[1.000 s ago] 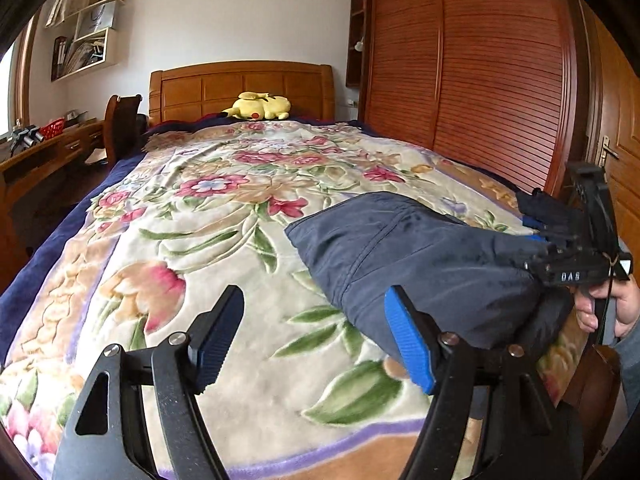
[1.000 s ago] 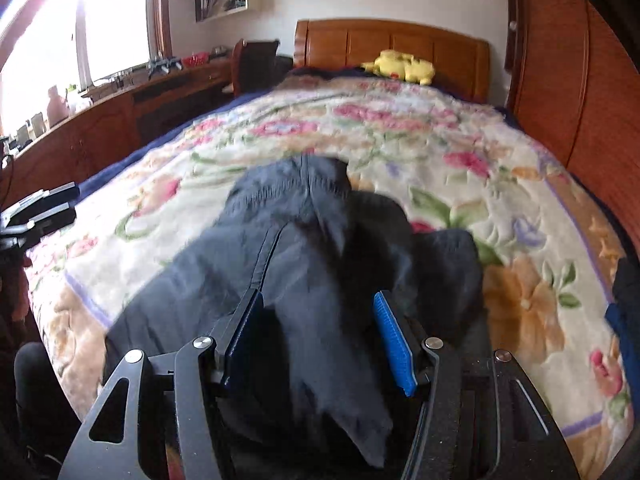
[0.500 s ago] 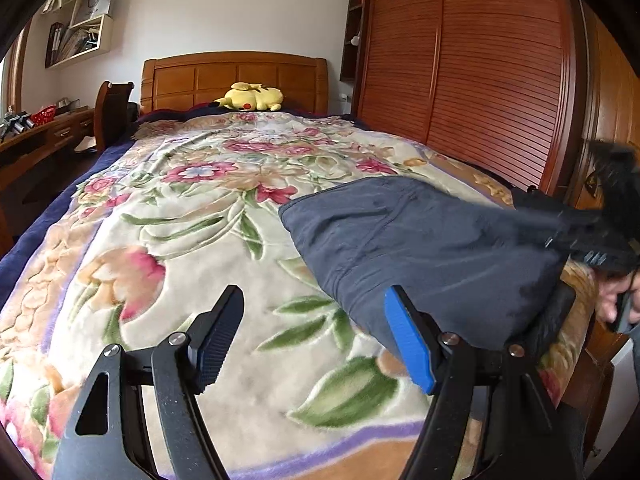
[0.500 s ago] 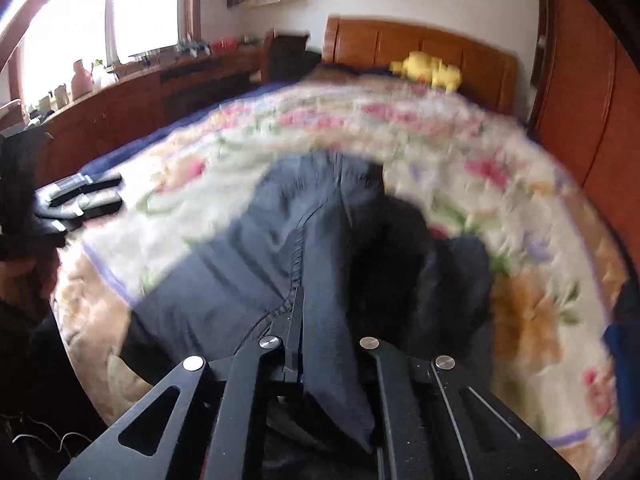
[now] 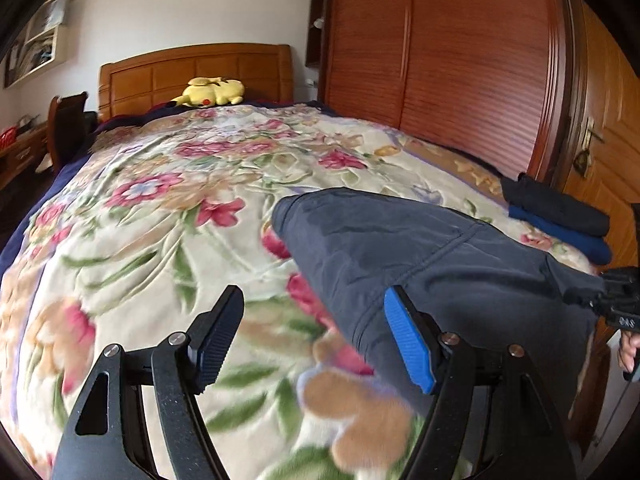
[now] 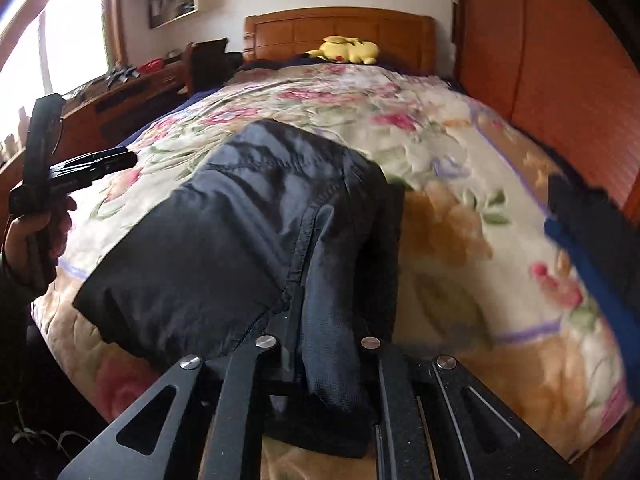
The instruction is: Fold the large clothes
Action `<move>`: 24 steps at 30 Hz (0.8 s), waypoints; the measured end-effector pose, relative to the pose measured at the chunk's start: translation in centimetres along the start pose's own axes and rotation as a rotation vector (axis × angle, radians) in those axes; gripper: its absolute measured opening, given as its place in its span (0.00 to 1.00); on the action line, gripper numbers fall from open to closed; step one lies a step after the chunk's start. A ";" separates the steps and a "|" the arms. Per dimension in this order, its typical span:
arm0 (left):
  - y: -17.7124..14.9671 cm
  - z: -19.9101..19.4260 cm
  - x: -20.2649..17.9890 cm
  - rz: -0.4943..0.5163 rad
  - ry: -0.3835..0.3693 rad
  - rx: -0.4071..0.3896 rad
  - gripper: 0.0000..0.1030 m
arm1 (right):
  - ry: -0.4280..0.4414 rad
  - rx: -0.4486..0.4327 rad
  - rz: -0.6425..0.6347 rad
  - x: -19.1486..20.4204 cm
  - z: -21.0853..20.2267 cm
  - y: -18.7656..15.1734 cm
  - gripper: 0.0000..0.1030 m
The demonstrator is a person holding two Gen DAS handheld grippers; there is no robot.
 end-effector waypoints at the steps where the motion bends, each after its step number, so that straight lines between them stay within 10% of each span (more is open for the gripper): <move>1: 0.4 1.0 -0.2 0.009 0.000 0.014 0.72 | 0.001 -0.004 0.008 0.1 0.3 0.0 0.17; 12: 2.1 8.1 0.7 0.025 0.011 0.110 0.72 | -0.072 0.028 0.123 -1.2 0.6 -2.9 0.80; 24: 2.9 13.2 1.4 0.060 -0.018 0.184 0.72 | 0.149 0.109 0.271 -2.8 6.4 -3.8 0.77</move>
Point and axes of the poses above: each gripper's, at about its wrist camera, not at the fingertips, and z roughly the way its jaws point, x to its left, y to its top, the point moved 1 cm from there along z, roughly the way its jaws point, and after that the axes turned 1 degree about -y, right-handed, at the moved point
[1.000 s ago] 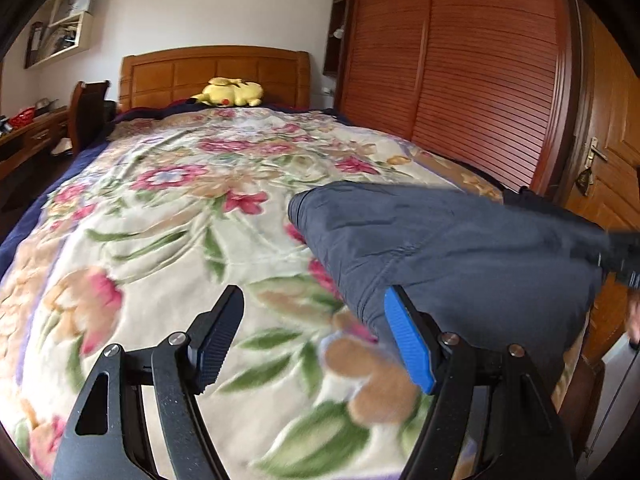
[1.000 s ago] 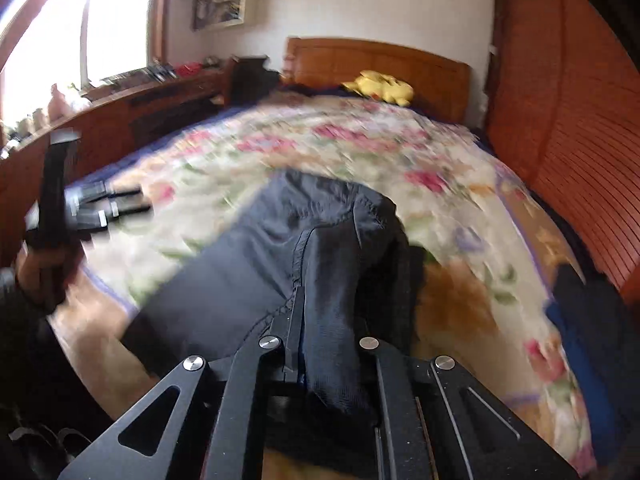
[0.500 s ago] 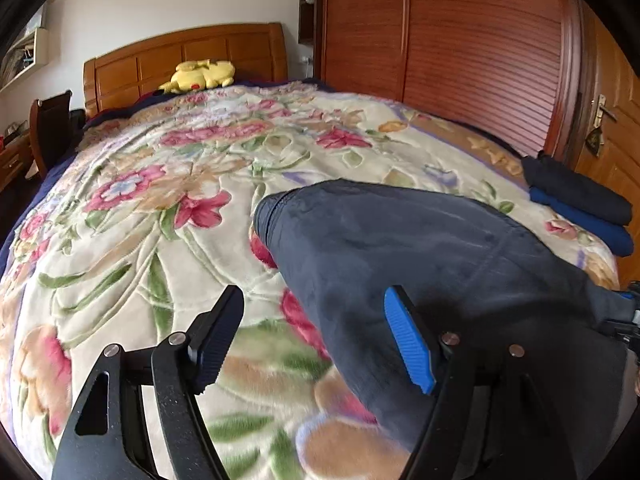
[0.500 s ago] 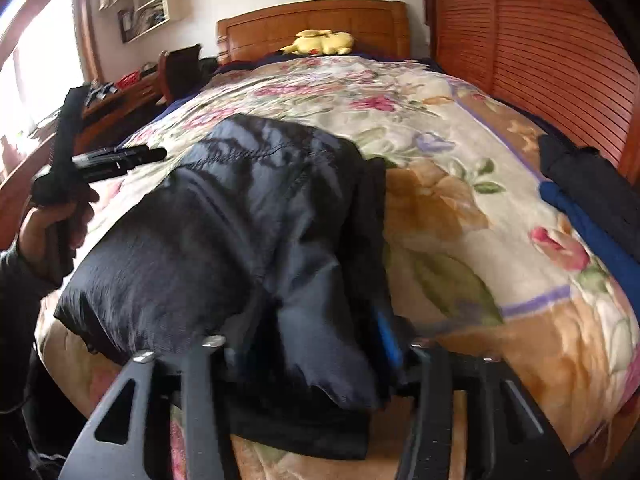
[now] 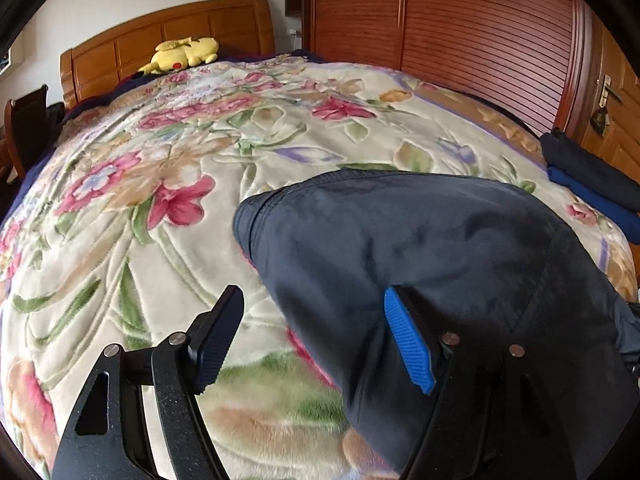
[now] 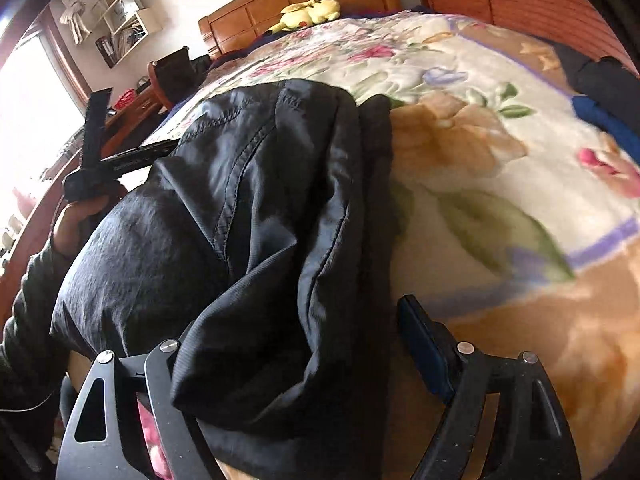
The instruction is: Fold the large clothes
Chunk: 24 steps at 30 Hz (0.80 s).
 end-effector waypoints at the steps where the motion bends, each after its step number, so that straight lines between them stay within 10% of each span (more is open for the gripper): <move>1: 0.0 0.4 0.2 -0.012 -0.009 0.008 0.72 | 0.015 0.003 -0.003 0.1 0.3 0.1 0.70; 4: -0.1 1.1 0.6 -0.030 -0.015 0.026 0.71 | 0.062 0.004 -0.017 0.1 1.2 0.5 0.49; 10: 0.0 1.4 -0.4 0.005 -0.098 0.057 0.29 | 0.066 -0.059 -0.099 0.6 1.1 0.6 0.21; 16: 0.1 0.5 -0.5 0.020 -0.078 0.037 0.08 | 0.140 -0.154 -0.031 -0.6 -0.6 0.1 0.15; 24: 0.5 -2.6 0.1 0.002 -0.050 -0.062 0.05 | 0.163 -0.255 -0.080 -0.2 -3.3 0.5 0.12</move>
Point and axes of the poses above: each gripper's, at about its wrist camera, not at the fingertips, and z roughly the way its jaws point, x to its left, y to its top, the point moved 1 cm from there along z, roughly the way its jaws point, and after that the axes turned 1 degree about -y, right-handed, at the moved point
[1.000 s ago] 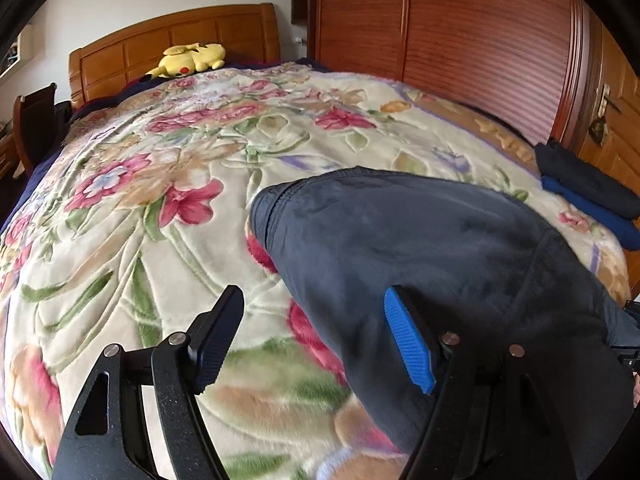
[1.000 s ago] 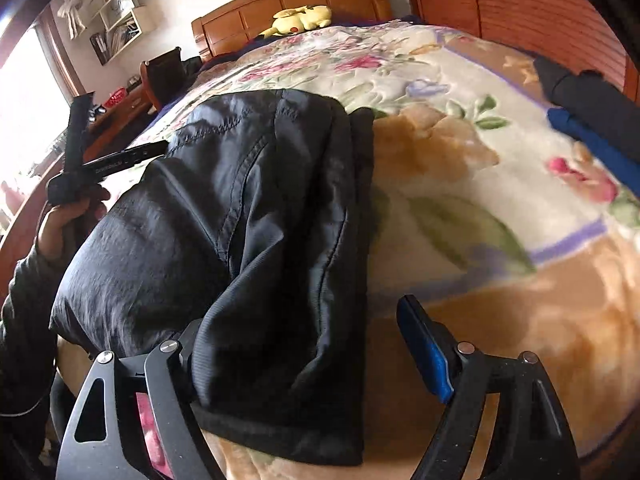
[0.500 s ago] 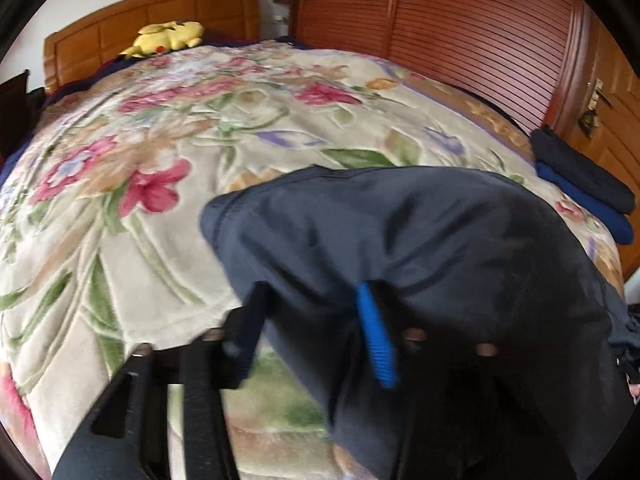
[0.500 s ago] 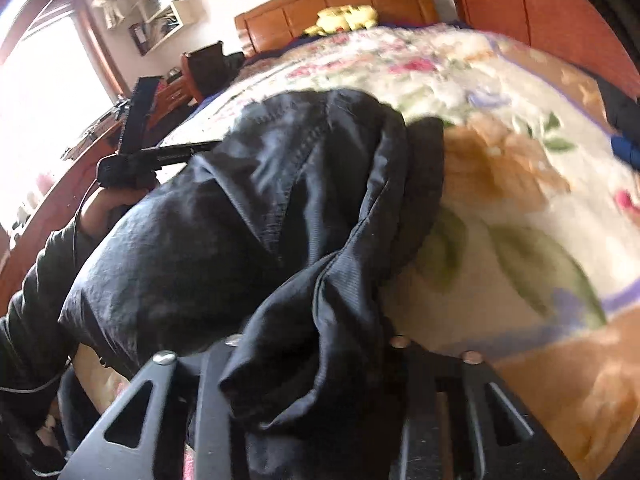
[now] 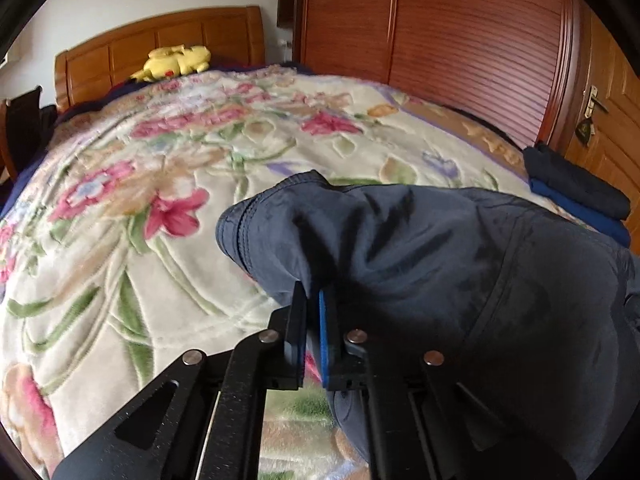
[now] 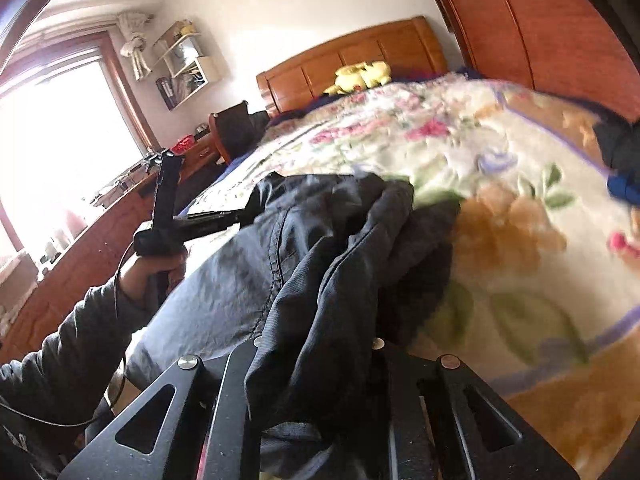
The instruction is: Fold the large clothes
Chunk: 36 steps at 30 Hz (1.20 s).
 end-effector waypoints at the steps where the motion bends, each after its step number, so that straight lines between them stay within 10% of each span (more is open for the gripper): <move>1: 0.2 -0.7 -0.1 -0.004 0.002 -0.021 0.05 | -0.008 -0.009 -0.015 0.2 -0.1 0.2 0.12; 19: 6.0 -4.7 -9.2 0.051 -0.003 -0.197 0.04 | -0.096 -0.137 -0.073 -4.5 -5.9 3.3 0.11; 36: 23.1 2.4 -35.3 0.182 -0.202 -0.324 0.04 | -0.470 -0.277 -0.137 -17.1 -24.8 9.0 0.11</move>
Point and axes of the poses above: each gripper's, at about its wrist camera, not at the fingertips, and z roughly the way its jaws point, x to its left, y to its top, the point moved 1 cm from there along z, roughly the way its jaws point, and after that the axes turned 1 degree about -y, right-handed, at the moved point
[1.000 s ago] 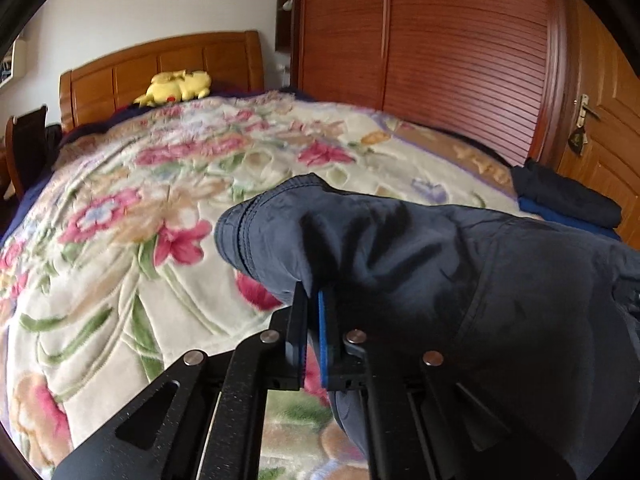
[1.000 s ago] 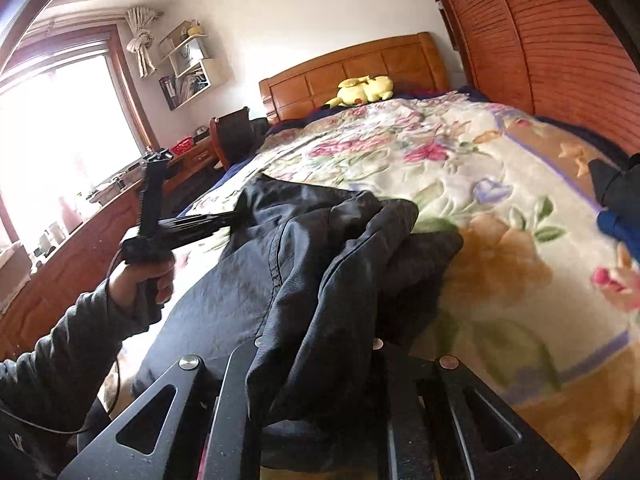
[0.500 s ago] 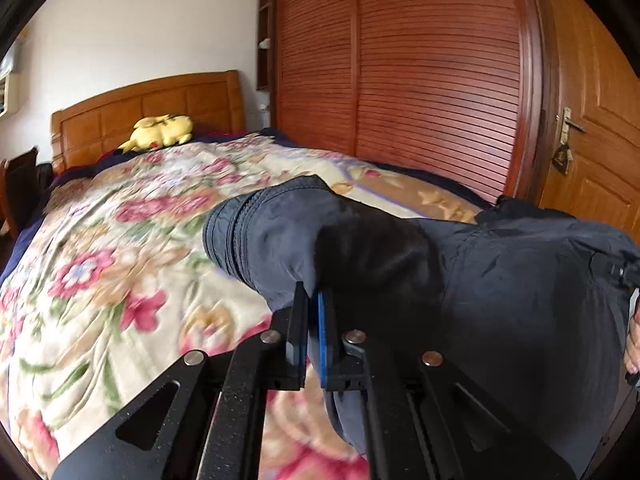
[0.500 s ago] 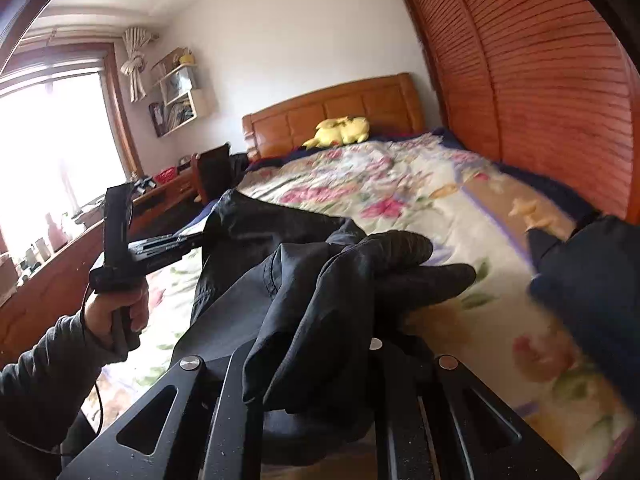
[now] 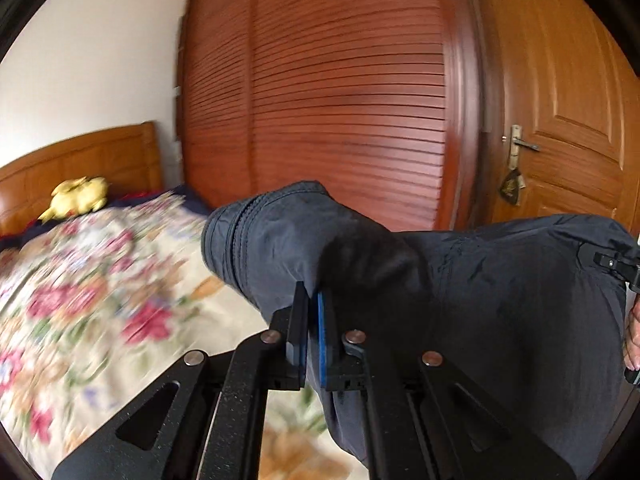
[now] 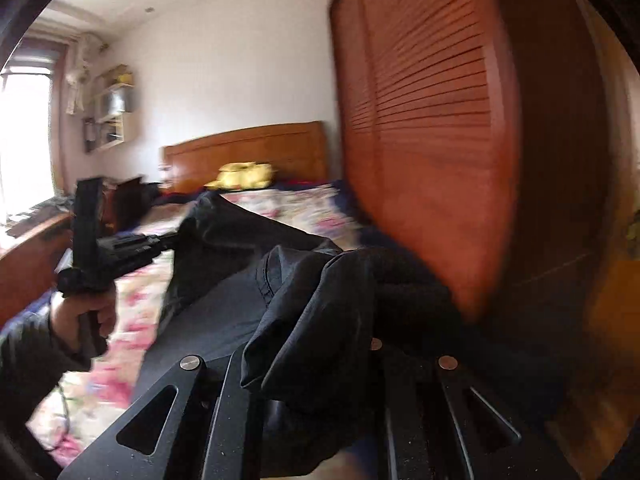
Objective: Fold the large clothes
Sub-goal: 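Carry the jacket with both grippers onto the folded clothes stack, then open both grippers and release the jacket on the stack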
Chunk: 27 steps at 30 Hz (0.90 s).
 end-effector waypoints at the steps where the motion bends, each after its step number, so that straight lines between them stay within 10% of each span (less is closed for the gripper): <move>1: 0.9 1.3 -1.3 0.001 -0.020 -0.004 0.04 | -0.032 0.000 -0.004 -1.2 -0.4 0.2 0.11; 12: -5.1 9.9 -6.8 0.047 -0.096 0.204 0.18 | -0.343 0.127 0.132 -11.5 -1.6 -6.8 0.25; 27: -9.4 -6.4 -2.1 0.060 -0.120 0.135 0.73 | -0.418 0.223 0.179 -7.6 -3.1 -4.5 0.65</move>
Point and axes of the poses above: each gripper's, at about its wrist camera, not at the fingertips, and z roughly the way its jaws point, x to its left, y to its top, the point moved 1 cm from there along z, roughly the way its jaws point, and after that the axes turned 1 degree about -y, right-handed, at the moved point
